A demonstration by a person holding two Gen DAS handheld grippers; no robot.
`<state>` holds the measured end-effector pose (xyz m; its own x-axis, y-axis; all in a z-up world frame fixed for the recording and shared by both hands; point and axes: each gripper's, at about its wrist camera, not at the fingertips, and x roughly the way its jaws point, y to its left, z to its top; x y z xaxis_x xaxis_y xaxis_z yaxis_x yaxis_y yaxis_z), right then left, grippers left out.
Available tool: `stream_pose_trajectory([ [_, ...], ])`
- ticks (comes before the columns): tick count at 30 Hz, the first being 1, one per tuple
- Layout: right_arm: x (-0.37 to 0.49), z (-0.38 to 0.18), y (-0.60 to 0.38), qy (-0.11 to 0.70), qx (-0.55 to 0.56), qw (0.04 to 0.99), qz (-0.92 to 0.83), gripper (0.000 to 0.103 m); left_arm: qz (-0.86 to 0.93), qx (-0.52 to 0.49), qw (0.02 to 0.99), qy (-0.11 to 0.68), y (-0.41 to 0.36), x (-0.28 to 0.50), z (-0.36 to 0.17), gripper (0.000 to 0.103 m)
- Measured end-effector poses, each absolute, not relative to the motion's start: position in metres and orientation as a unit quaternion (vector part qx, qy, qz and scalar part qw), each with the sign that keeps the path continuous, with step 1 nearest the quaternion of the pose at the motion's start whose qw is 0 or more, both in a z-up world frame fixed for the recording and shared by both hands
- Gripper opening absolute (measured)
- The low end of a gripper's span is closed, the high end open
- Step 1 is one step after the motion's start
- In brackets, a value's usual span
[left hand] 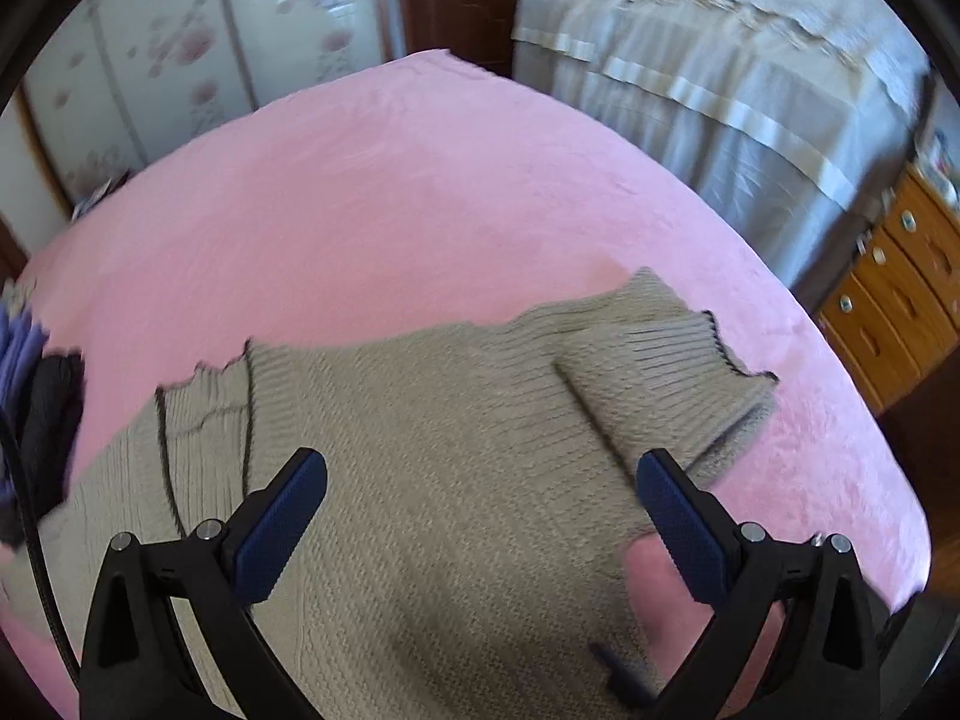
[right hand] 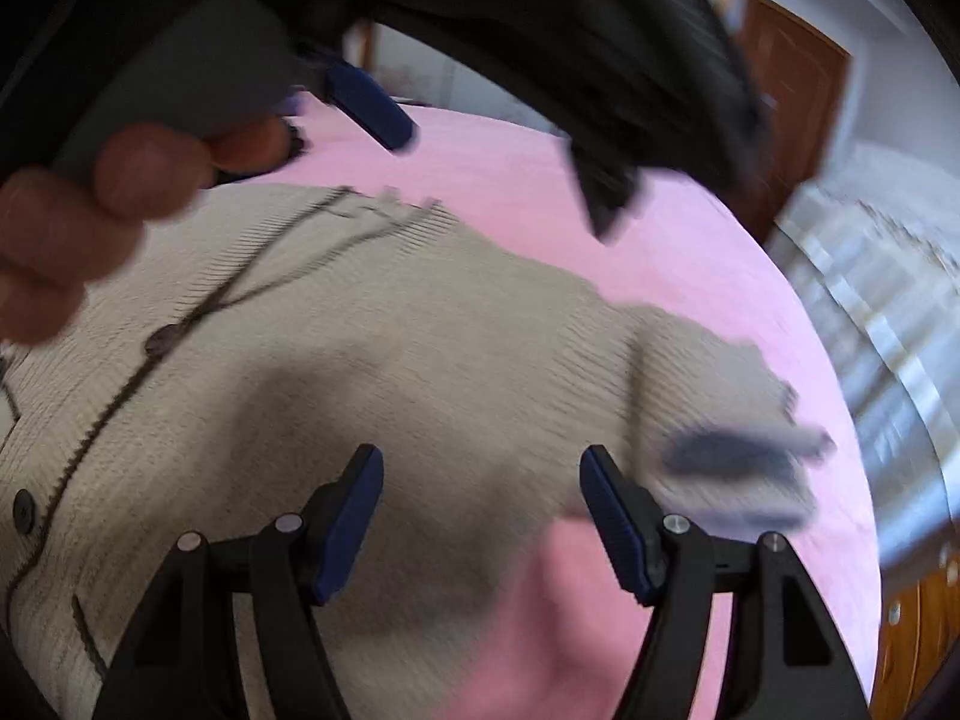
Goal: Fold large clothes
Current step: 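Grasp the sleeve cuff with the left tool while the right tool releases it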
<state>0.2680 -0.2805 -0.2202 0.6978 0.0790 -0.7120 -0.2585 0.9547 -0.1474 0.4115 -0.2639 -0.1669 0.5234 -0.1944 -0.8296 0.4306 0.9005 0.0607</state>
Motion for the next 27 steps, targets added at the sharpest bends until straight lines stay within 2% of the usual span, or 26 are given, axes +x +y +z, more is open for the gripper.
stream_pose_trajectory([
  [3,0.266,-0.226,-0.321,0.409,-0.075,0.909,0.038,0.068,-0.190,0.192,0.860,0.432,-0.297,0.404,-0.170,0.101],
  [5,0.263,-0.230,-0.353,0.429,-0.032,0.903,0.002,0.068,-0.196,0.227,0.855,0.423,-0.318,0.400,-0.177,0.095],
  [7,0.258,-0.232,-0.378,0.438,-0.006,0.899,-0.024,0.068,-0.204,0.256,0.847,0.420,-0.338,0.395,-0.184,0.094],
  [16,0.250,-0.219,-0.429,0.424,0.070,0.901,-0.062,0.069,-0.212,0.315,0.827,0.416,-0.394,0.390,-0.203,0.092],
  [18,0.253,-0.219,-0.435,0.425,0.080,0.899,-0.066,0.069,-0.203,0.317,0.828,0.415,-0.405,0.393,-0.203,0.081],
  [19,0.254,-0.220,-0.438,0.425,0.082,0.899,-0.068,0.069,-0.202,0.312,0.826,0.423,-0.409,0.395,-0.204,0.066],
  [20,0.257,-0.221,-0.438,0.426,0.085,0.898,-0.070,0.069,-0.205,0.304,0.823,0.433,-0.410,0.398,-0.205,0.048],
  [23,0.259,-0.226,-0.444,0.429,0.094,0.896,-0.073,0.069,-0.201,0.269,0.816,0.470,-0.412,0.409,-0.209,0.015],
  [25,0.255,-0.228,-0.442,0.430,0.099,0.894,-0.072,0.069,-0.191,0.253,0.819,0.478,-0.406,0.415,-0.210,0.008],
  [27,0.254,-0.230,-0.443,0.431,0.104,0.893,-0.070,0.069,-0.189,0.225,0.828,0.478,-0.393,0.419,-0.204,0.006],
])
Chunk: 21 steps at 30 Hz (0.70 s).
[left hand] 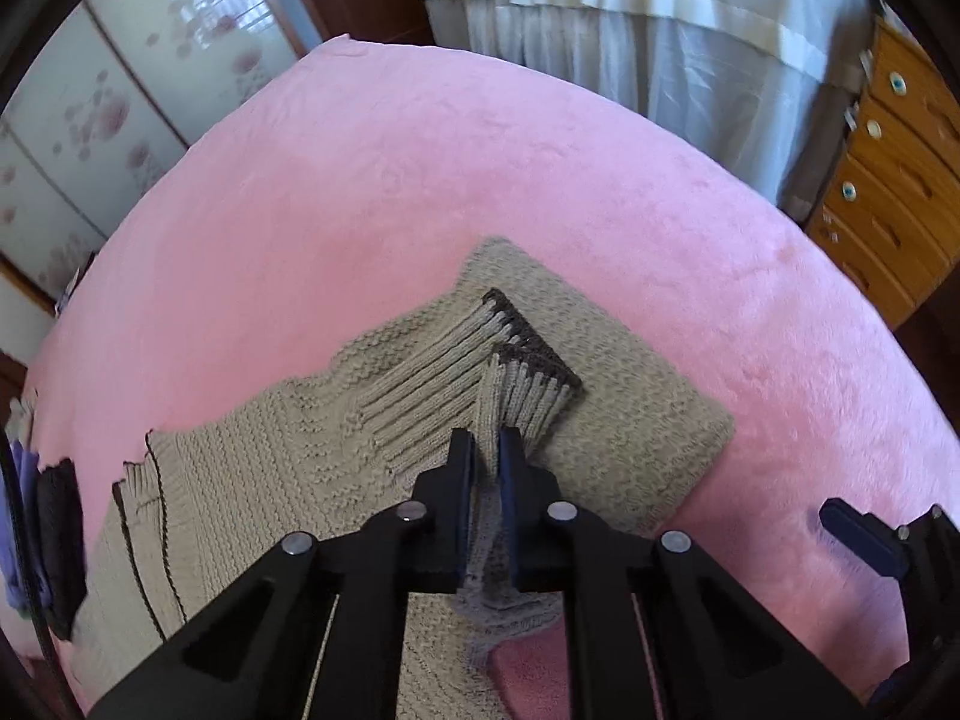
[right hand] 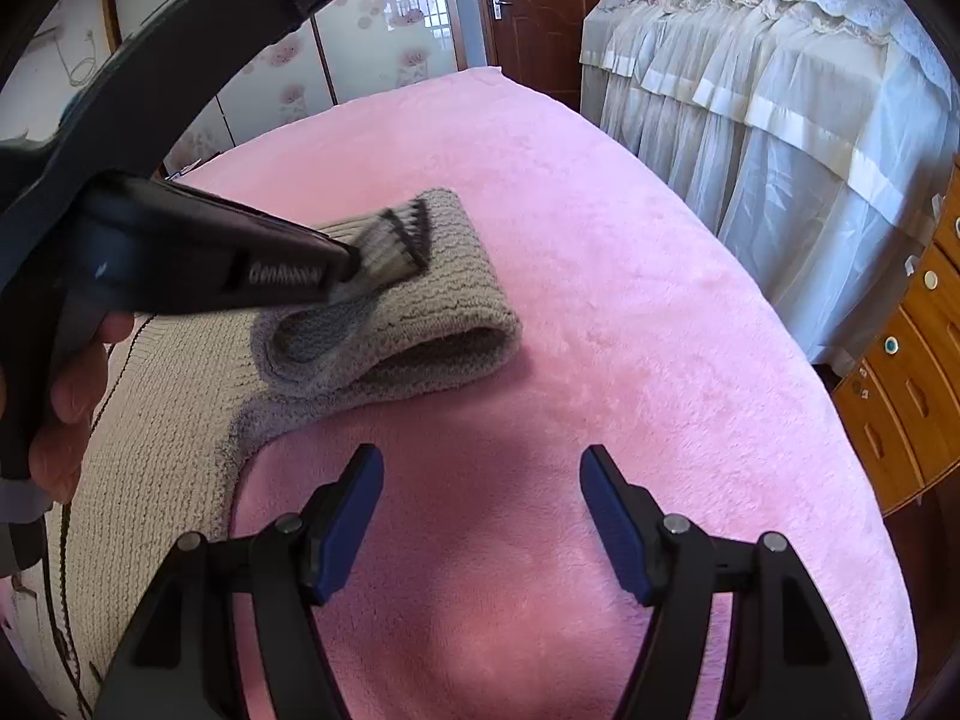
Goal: Fold large clothes
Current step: 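Grasp the sleeve cuff with the left tool while the right tool releases it, then lift the sleeve with the left tool and lay it along the body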
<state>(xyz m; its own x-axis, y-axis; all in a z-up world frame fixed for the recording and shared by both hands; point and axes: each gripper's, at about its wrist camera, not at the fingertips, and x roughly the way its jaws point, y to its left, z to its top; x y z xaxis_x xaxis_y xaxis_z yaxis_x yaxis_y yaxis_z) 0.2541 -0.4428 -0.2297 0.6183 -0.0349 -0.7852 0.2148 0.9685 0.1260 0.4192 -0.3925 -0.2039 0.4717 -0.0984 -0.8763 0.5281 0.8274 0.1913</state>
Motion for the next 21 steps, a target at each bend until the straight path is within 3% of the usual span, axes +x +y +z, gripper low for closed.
stream_pose_trajectory([
  [14,0.276,-0.228,-0.452,0.431,0.126,0.891,-0.064,0.068,-0.127,0.063,0.919,0.368,-0.225,0.442,-0.053,0.004],
  [21,0.298,-0.226,-0.419,0.436,0.140,0.889,-0.013,0.068,-0.074,0.031,0.933,0.351,-0.128,0.447,-0.042,0.003],
])
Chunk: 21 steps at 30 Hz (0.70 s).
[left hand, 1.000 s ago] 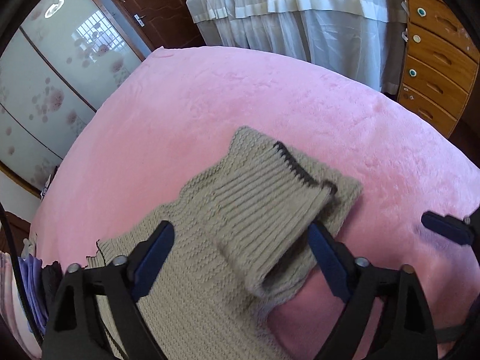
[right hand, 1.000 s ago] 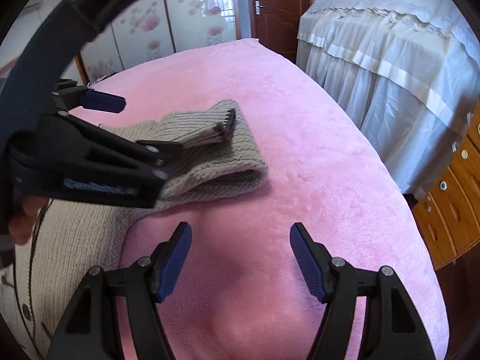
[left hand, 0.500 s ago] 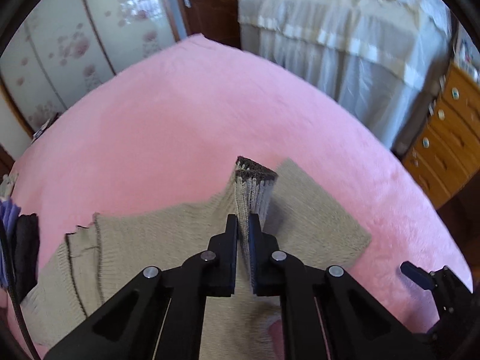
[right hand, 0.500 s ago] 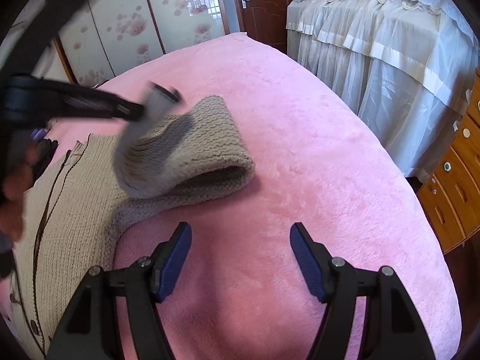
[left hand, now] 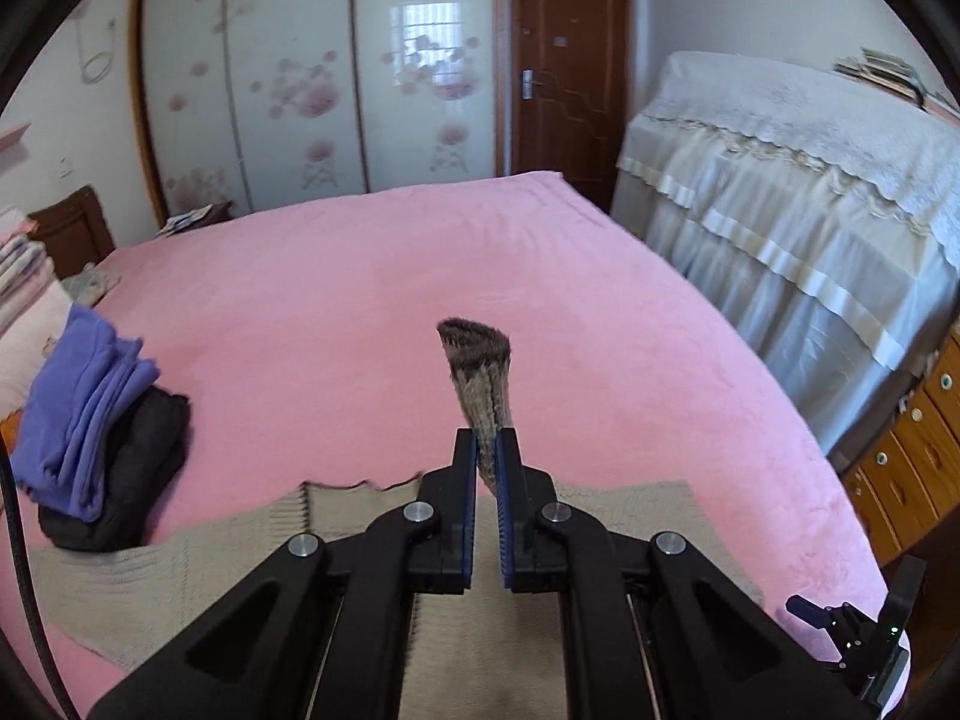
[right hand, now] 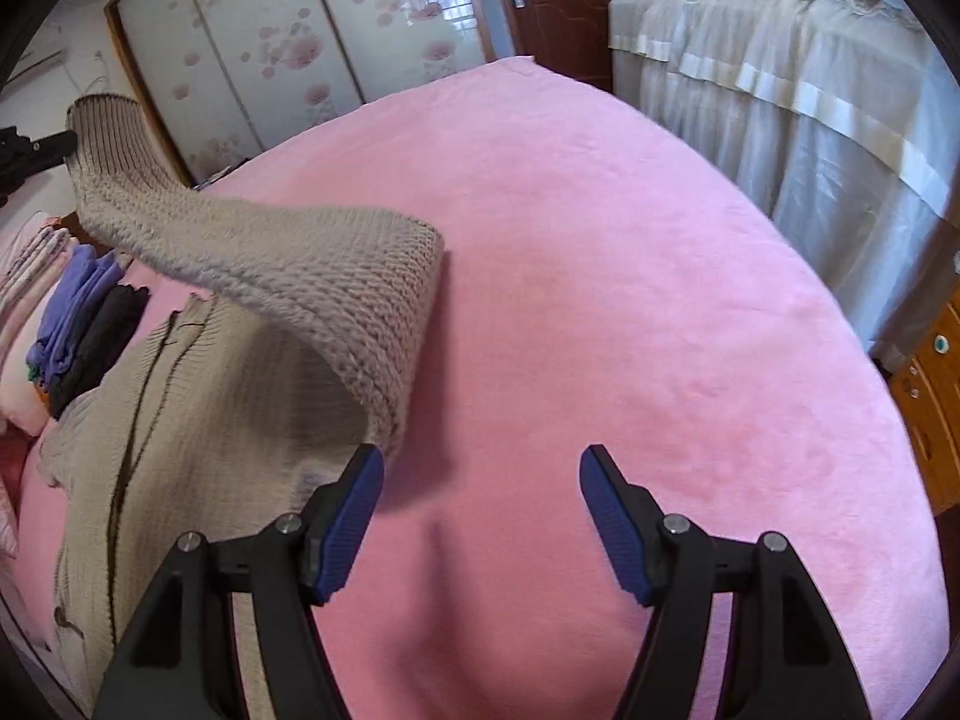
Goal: Fold large clothes
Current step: 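Lift the sleeve with the left tool and lay it along the body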
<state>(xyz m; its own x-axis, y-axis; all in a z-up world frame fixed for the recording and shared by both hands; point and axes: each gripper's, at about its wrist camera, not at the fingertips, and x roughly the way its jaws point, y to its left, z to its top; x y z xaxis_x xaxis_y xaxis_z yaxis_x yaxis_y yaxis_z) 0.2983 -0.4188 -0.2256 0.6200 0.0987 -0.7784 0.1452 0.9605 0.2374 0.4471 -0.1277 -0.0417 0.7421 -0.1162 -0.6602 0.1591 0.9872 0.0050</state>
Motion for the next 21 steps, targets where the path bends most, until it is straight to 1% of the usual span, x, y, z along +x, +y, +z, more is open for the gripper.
stream_pose_trajectory([
  [4,0.309,-0.227,-0.390,0.443,0.131,0.887,0.022,0.068,-0.052,0.017,0.932,0.358,-0.088,0.450,-0.055,0.003],
  [8,0.321,-0.236,-0.361,0.460,0.102,0.882,0.030,0.068,-0.046,0.010,0.925,0.377,-0.069,0.452,-0.075,0.003],
  [10,0.325,-0.241,-0.354,0.469,0.091,0.878,0.025,0.068,-0.073,0.000,0.909,0.410,-0.066,0.457,-0.092,0.003],
  [12,0.326,-0.243,-0.349,0.473,0.085,0.877,0.024,0.068,-0.109,-0.010,0.874,0.473,-0.065,0.468,-0.122,0.006],
  [15,0.324,-0.244,-0.347,0.473,0.076,0.877,0.023,0.068,-0.130,-0.033,0.835,0.534,-0.057,0.482,-0.164,0.014],
  [17,0.321,-0.244,-0.350,0.474,0.075,0.877,0.022,0.068,-0.141,-0.082,0.814,0.558,-0.041,0.491,-0.190,0.030],
  [20,0.321,-0.245,-0.355,0.476,0.077,0.876,0.018,0.068,-0.142,-0.152,0.795,0.570,-0.016,0.498,-0.220,0.035],
  [21,0.322,-0.247,-0.356,0.478,0.076,0.875,0.016,0.068,-0.139,-0.173,0.789,0.573,-0.006,0.502,-0.232,0.035],
])
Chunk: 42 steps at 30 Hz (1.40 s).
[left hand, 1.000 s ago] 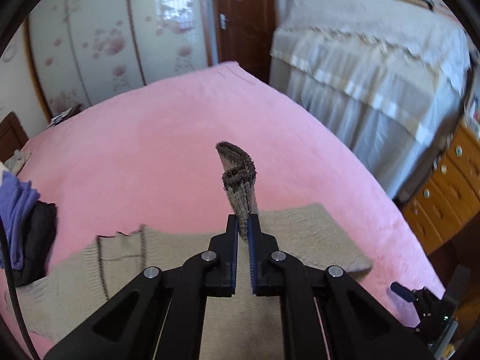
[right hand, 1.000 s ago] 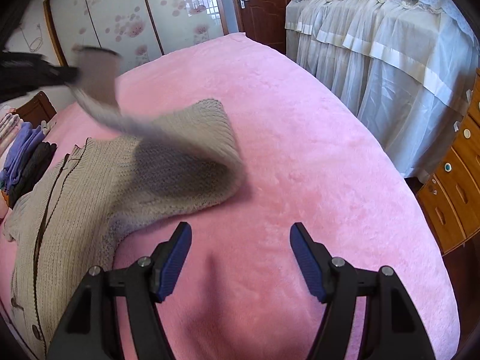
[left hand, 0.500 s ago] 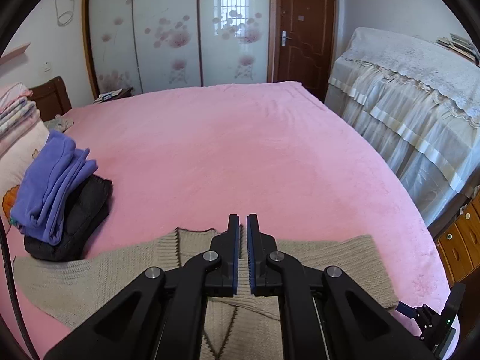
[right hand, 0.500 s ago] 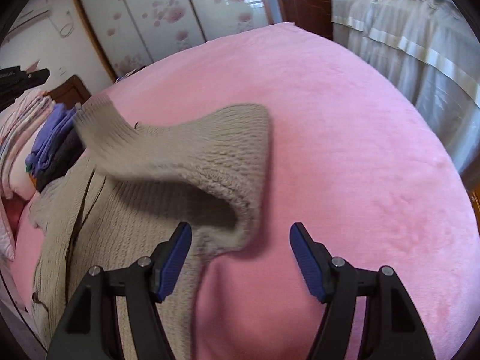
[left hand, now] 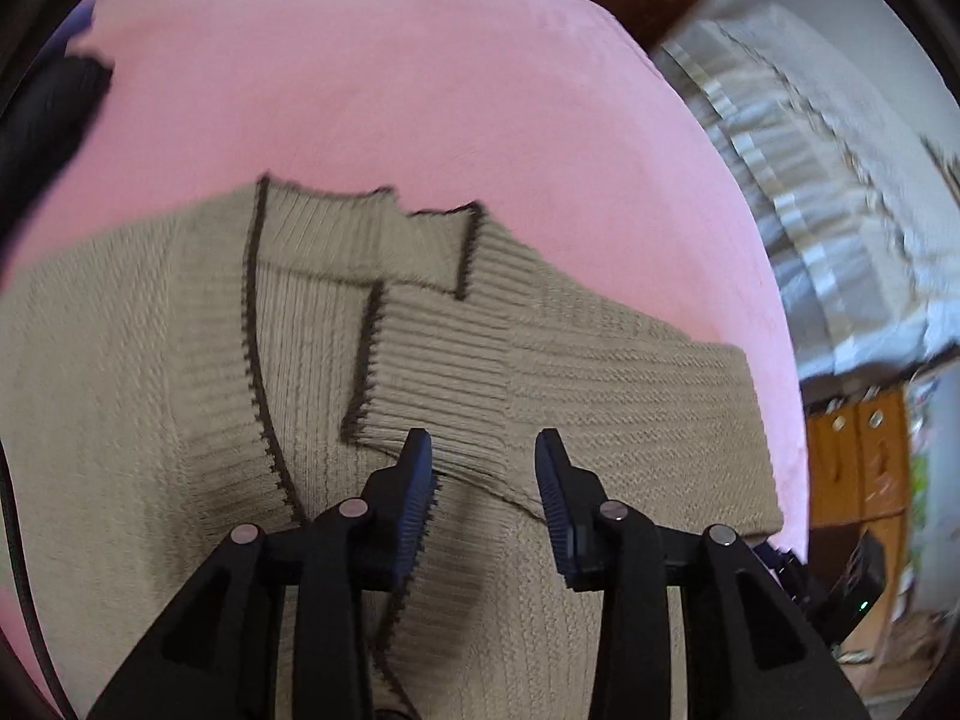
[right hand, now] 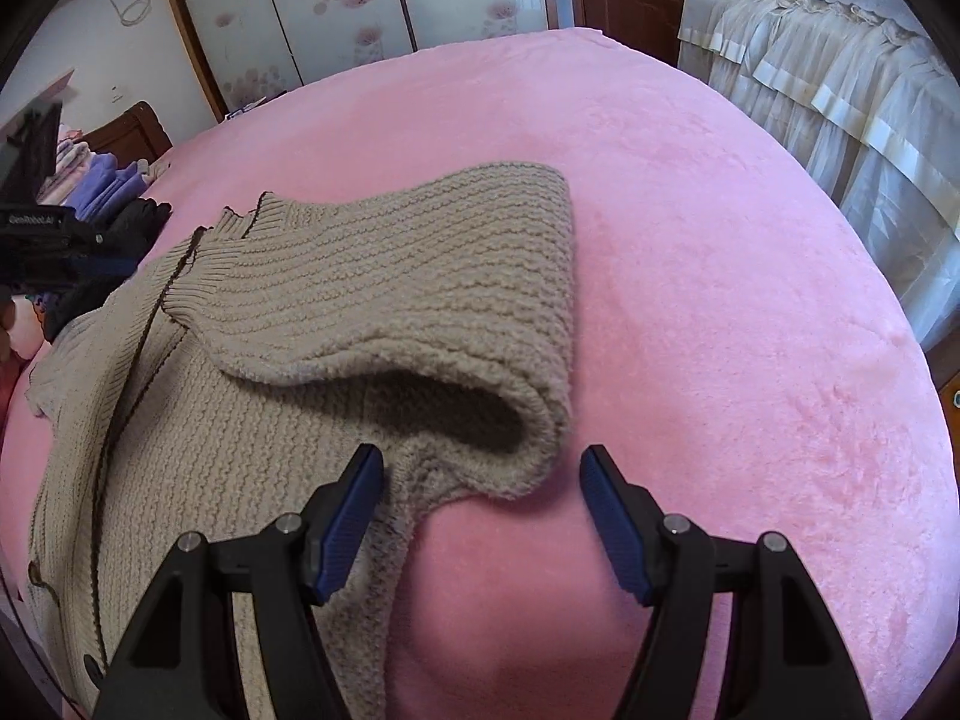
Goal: Fold large clothes
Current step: 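Lift the sleeve with the left tool and lay it along the body, then lower the cuff onto the cardigan body and open the left tool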
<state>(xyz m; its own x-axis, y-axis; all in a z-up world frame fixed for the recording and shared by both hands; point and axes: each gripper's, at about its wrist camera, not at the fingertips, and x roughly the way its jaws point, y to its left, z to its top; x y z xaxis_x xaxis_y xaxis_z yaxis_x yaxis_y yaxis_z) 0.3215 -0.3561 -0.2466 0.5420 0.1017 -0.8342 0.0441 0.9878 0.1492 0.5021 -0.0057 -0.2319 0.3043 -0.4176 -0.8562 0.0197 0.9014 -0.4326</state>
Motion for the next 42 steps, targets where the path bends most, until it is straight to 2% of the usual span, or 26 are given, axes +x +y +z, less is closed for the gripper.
stream_pose_trajectory([
  [3,0.323,-0.249,-0.357,0.479,0.076,0.874,0.018,0.068,-0.126,-0.209,0.784,0.570,0.011,0.504,-0.255,0.035],
  [6,0.324,-0.251,-0.354,0.478,0.073,0.875,0.019,0.068,-0.128,-0.239,0.774,0.572,0.029,0.506,-0.272,0.042],
  [8,0.326,-0.252,-0.353,0.477,0.072,0.876,0.020,0.068,-0.128,-0.240,0.771,0.575,0.033,0.508,-0.279,0.058],
  [12,0.328,-0.255,-0.350,0.477,0.069,0.876,0.019,0.068,-0.136,-0.227,0.777,0.572,0.034,0.509,-0.282,0.062],
  [20,0.331,-0.258,-0.351,0.476,0.070,0.876,0.018,0.068,-0.186,-0.151,0.773,0.588,0.010,0.515,-0.290,0.062],
  [21,0.332,-0.258,-0.350,0.476,0.071,0.877,0.017,0.068,-0.183,-0.146,0.775,0.587,0.006,0.516,-0.289,0.061],
  [22,0.333,-0.258,-0.350,0.475,0.073,0.877,0.016,0.068,-0.181,-0.146,0.777,0.585,0.007,0.516,-0.289,0.054],
  [23,0.334,-0.258,-0.350,0.476,0.074,0.876,0.014,0.068,-0.181,-0.151,0.780,0.580,0.005,0.516,-0.287,0.036],
  [25,0.335,-0.259,-0.350,0.475,0.076,0.877,0.012,0.068,-0.181,-0.155,0.784,0.574,-0.002,0.517,-0.281,0.021],
  [26,0.335,-0.259,-0.350,0.475,0.077,0.876,0.011,0.068,-0.173,-0.138,0.793,0.568,-0.008,0.514,-0.274,0.018],
  [29,0.337,-0.259,-0.350,0.476,0.078,0.876,0.008,0.068,-0.166,-0.091,0.819,0.542,-0.027,0.504,-0.245,0.015],
  [37,0.338,-0.257,-0.351,0.475,0.097,0.874,-0.001,0.068,-0.178,-0.067,0.868,0.460,-0.040,0.476,-0.137,0.014],
  [40,0.339,-0.257,-0.350,0.476,0.091,0.874,-0.008,0.050,-0.169,-0.066,0.880,0.439,-0.023,0.469,-0.109,0.014],
  [42,0.340,-0.258,-0.346,0.480,0.087,0.873,0.000,0.030,-0.153,-0.065,0.884,0.437,-0.003,0.460,-0.104,0.014],
])
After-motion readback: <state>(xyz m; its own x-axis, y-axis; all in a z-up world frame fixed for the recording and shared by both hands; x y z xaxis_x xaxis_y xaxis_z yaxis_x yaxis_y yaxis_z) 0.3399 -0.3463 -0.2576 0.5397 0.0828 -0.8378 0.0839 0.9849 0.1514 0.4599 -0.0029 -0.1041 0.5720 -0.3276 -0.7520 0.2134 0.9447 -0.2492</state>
